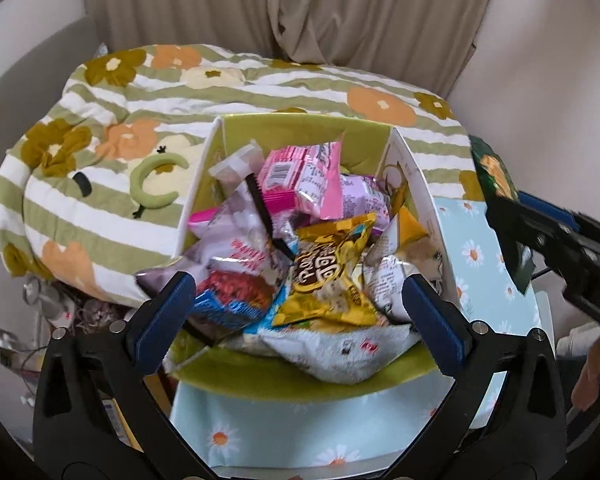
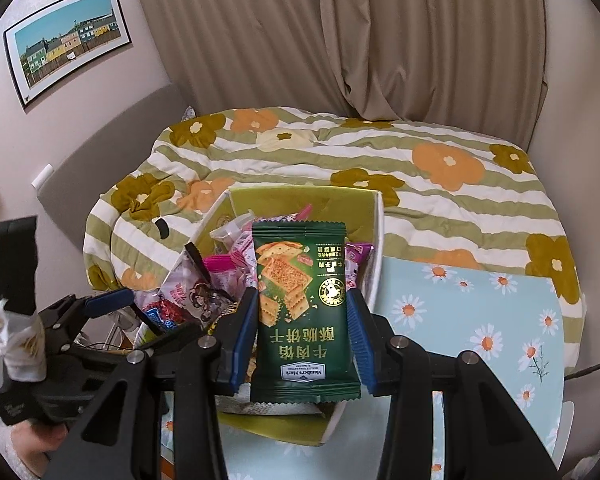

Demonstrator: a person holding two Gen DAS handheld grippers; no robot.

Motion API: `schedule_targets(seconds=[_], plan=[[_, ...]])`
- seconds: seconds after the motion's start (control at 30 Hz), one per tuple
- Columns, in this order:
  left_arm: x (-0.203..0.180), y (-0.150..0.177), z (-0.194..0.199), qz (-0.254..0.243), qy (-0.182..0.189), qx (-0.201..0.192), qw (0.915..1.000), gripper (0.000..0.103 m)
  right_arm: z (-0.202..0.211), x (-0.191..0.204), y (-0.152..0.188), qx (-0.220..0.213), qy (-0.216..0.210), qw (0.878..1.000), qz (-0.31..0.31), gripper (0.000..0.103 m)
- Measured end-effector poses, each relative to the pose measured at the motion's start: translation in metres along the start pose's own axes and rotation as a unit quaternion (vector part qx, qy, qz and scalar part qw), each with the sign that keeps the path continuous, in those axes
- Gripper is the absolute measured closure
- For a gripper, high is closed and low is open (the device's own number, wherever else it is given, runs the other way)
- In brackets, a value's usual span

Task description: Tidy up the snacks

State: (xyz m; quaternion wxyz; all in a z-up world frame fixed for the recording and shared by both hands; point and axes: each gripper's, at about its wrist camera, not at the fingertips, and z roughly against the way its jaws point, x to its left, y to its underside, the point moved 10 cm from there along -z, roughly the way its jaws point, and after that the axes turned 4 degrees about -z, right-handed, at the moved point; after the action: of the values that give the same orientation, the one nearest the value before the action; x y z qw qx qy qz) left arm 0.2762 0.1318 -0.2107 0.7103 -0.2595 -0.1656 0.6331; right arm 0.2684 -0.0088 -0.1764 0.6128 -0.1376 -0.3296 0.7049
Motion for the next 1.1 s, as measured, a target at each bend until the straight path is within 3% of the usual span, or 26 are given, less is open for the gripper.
schedule_targets(seconds=[0.37,0.43,0.5,0.57,0.8,1.1], plan=[[0.017,0.01,0.016,-0.018,0.002,-0.006,0.9998,0.001,-0.034,0.031,-0.016,0.035,-0.002,0.999,0.004,0.063],[0.017,0.014,0.016,-0.02,-0.003,-0.004,0.9998,0.001,-0.04,0.035,-0.017,0.036,-0.012,0.999,-0.004,0.055],[0.017,0.017,0.018,-0.02,-0.004,-0.004,0.9998,0.001,-0.041,0.038,-0.015,0.031,-0.015,0.999,-0.008,0.019],[0.015,0.021,0.02,-0.022,-0.01,-0.006,0.9997,0.001,-0.036,0.039,-0.011,0.024,-0.016,1.0,-0.013,0.008],[0.001,0.033,0.044,-0.023,-0.031,-0.021,0.999,0.001,-0.004,0.032,0.009,0.008,-0.021,0.999,-0.023,0.008],[-0.039,0.042,0.106,-0.032,-0.037,-0.074,0.9961,0.001,0.084,0.009,0.025,-0.052,-0.003,0.998,-0.02,0.008]])
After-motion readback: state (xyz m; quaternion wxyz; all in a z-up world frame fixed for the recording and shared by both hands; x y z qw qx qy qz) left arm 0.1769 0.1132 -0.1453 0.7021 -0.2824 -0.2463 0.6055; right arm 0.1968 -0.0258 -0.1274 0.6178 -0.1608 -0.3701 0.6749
